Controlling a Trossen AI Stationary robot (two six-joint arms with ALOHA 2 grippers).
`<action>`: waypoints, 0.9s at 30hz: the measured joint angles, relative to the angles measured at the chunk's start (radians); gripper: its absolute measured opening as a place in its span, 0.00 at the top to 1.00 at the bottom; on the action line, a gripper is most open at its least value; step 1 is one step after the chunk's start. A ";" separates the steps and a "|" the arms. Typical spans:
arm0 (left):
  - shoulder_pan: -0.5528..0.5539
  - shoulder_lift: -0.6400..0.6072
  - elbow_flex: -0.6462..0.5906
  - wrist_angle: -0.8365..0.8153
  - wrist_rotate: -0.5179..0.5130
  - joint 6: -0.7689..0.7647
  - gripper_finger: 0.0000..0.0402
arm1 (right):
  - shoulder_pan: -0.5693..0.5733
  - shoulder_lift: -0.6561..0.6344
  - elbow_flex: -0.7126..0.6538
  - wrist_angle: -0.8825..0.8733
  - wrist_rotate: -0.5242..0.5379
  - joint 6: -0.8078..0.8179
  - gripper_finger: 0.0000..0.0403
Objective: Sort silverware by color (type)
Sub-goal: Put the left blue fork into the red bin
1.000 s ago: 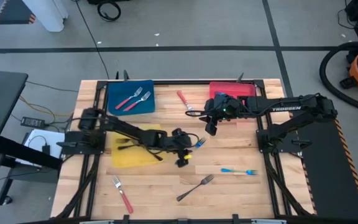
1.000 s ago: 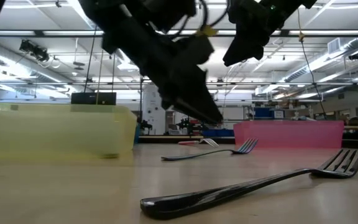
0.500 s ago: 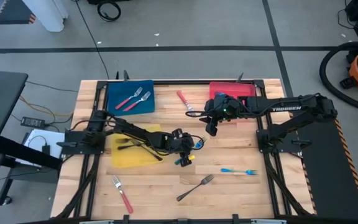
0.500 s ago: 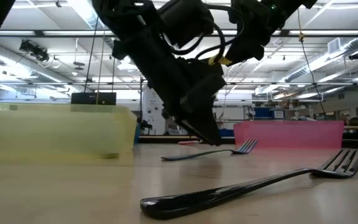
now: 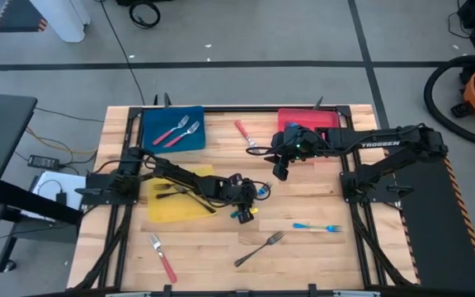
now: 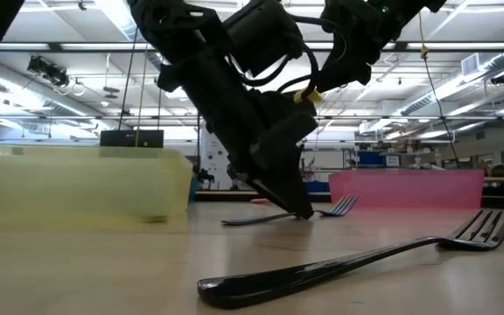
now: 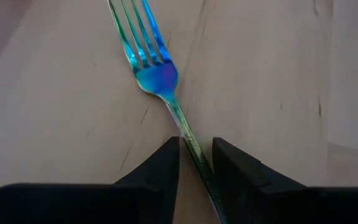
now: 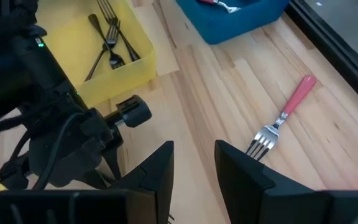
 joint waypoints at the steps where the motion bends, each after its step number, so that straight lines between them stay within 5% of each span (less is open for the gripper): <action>1: 0.000 -0.001 0.001 -0.001 0.004 0.000 0.73 | 0.000 0.000 0.000 0.000 0.000 0.000 0.69; 8: 0.013 0.011 0.003 -0.016 0.007 0.009 0.77 | 0.000 0.000 0.000 -0.001 0.000 0.000 0.69; 15: 0.020 0.010 0.003 -0.020 0.006 0.084 0.97 | 0.000 0.000 0.000 -0.001 0.000 0.000 0.69; 27: 0.047 -0.182 -0.002 -0.210 0.063 0.238 0.97 | -0.002 0.000 0.000 0.002 0.001 -0.015 0.69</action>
